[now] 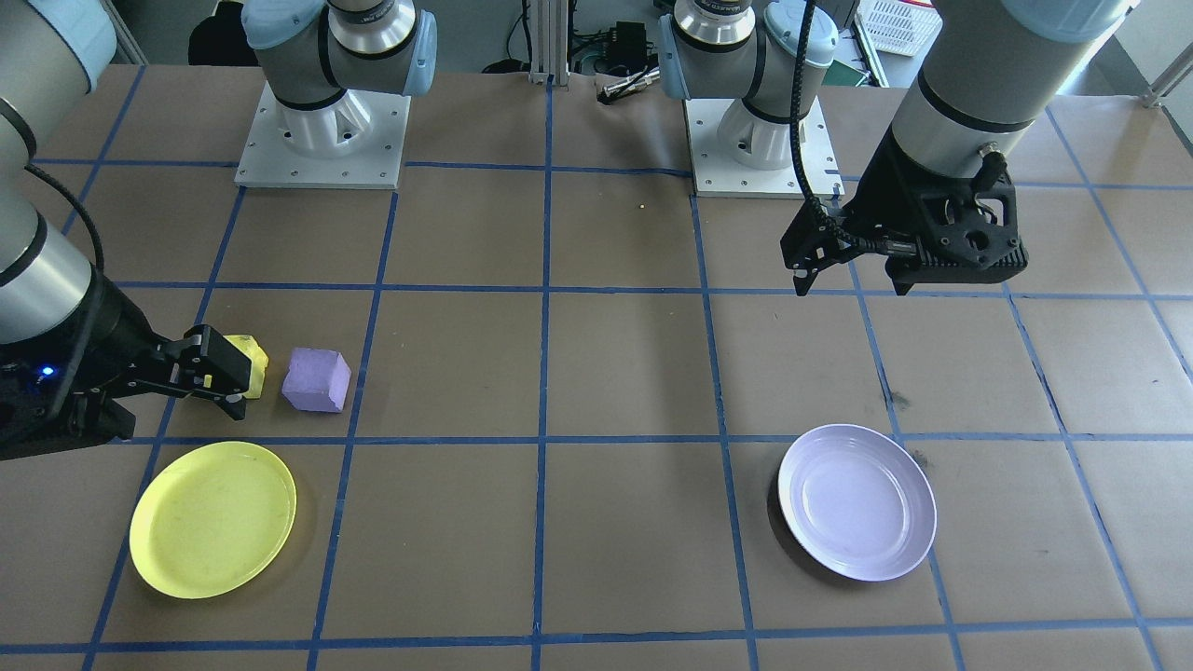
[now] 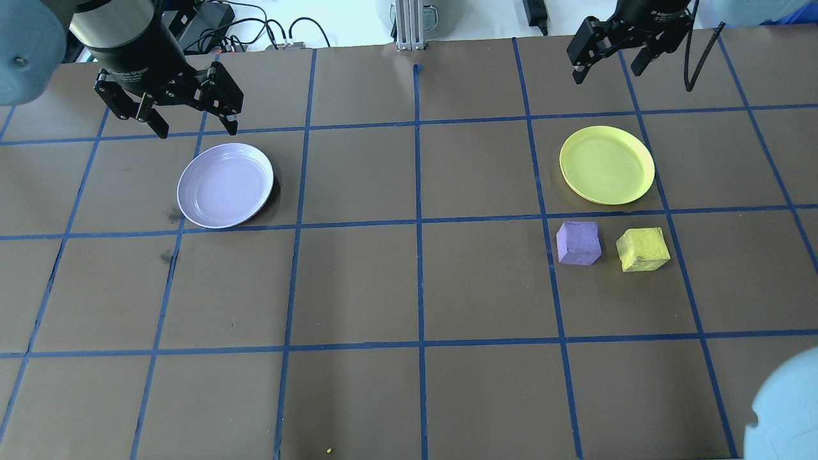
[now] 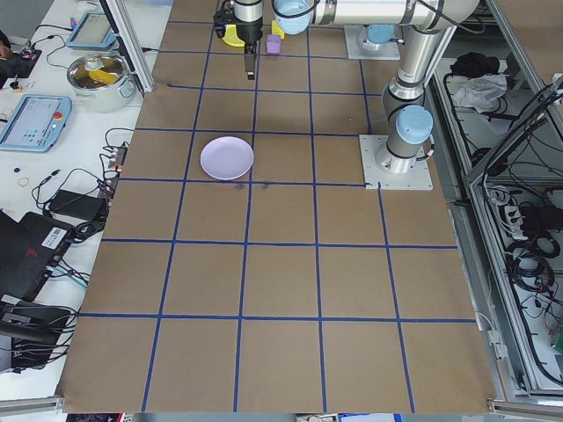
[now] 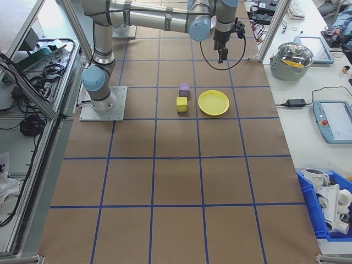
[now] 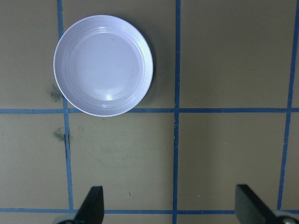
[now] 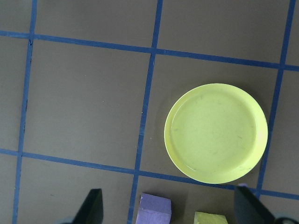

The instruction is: Sort blocks by color into plates

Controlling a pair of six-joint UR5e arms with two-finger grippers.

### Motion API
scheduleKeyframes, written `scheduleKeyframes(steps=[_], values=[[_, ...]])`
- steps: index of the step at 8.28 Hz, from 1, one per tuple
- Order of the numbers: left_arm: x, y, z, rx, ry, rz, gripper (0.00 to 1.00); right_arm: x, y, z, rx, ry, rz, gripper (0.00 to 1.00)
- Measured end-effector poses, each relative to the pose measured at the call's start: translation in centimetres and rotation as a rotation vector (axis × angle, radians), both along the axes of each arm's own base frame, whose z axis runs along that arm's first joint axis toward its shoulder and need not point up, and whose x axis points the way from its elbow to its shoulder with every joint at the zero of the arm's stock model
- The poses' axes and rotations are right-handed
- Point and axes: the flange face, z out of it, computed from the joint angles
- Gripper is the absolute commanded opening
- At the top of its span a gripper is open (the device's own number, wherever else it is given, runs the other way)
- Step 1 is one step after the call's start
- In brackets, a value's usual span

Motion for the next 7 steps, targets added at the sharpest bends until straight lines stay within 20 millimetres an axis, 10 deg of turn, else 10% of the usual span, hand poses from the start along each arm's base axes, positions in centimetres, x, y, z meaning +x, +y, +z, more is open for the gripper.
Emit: scheduleKeyframes(steps=[4, 7], values=[[0.5, 0.0, -0.5, 0.028, 0.002, 0.014, 1.00, -9.0, 0.2, -5.3, 0.075, 0.010, -0.020, 0.98], [0.6, 0.2, -1.0, 0.075, 0.005, 0.017, 1.00, -9.6, 5.7, -12.5, 0.182, 0.032, -0.095, 0.99]])
